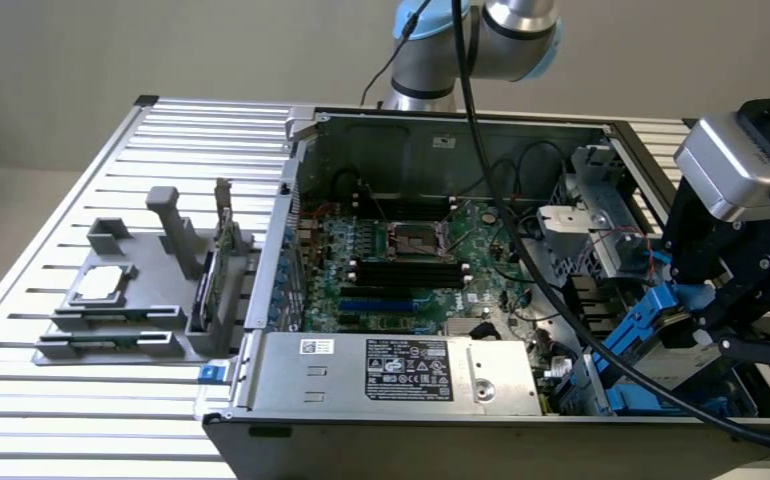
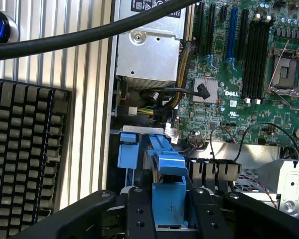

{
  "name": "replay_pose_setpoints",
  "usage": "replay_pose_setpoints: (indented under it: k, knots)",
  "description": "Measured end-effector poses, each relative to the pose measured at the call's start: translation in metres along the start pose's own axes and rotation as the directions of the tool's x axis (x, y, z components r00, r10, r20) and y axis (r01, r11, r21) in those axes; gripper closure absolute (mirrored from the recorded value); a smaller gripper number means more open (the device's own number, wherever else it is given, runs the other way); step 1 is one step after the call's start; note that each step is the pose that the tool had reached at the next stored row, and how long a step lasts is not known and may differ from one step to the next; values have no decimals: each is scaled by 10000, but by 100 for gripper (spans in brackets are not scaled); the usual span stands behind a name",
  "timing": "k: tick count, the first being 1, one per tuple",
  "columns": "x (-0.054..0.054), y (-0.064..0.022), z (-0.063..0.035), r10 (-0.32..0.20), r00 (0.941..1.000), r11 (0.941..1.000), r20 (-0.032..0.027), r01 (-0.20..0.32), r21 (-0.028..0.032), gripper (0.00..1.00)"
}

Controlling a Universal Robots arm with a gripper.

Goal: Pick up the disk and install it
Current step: 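Insert the disk into the insertion slot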

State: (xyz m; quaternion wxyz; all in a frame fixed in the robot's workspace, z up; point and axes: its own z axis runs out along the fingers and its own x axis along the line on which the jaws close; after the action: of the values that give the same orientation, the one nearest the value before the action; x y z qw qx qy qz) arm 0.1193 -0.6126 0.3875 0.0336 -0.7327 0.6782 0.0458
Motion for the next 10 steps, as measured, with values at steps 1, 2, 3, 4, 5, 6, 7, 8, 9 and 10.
replay_pose_setpoints:
  k: [1, 2, 3, 4, 5, 6, 7, 8, 9, 10]
  knots:
    - [0, 0, 0, 0, 10000, 10000, 1, 0, 0, 68]
    - [0, 0, 0, 0, 10000, 10000, 0, 0, 0, 68]
    - [0, 0, 0, 0, 10000, 10000, 0, 0, 0, 68]
    - [0, 0, 0, 0, 10000, 10000, 0, 0, 0, 68]
    - [0, 0, 0, 0, 10000, 10000, 0, 0, 0, 68]
    - [0, 0, 0, 0, 10000, 10000, 0, 0, 0, 68]
    - [0, 0, 0, 0, 10000, 10000, 0, 0, 0, 68]
    - [0, 0, 0, 0, 10000, 10000, 0, 0, 0, 68]
    - [0, 0, 0, 0, 10000, 10000, 0, 0, 0, 68]
    - [0, 0, 0, 0, 10000, 10000, 0, 0, 0, 68]
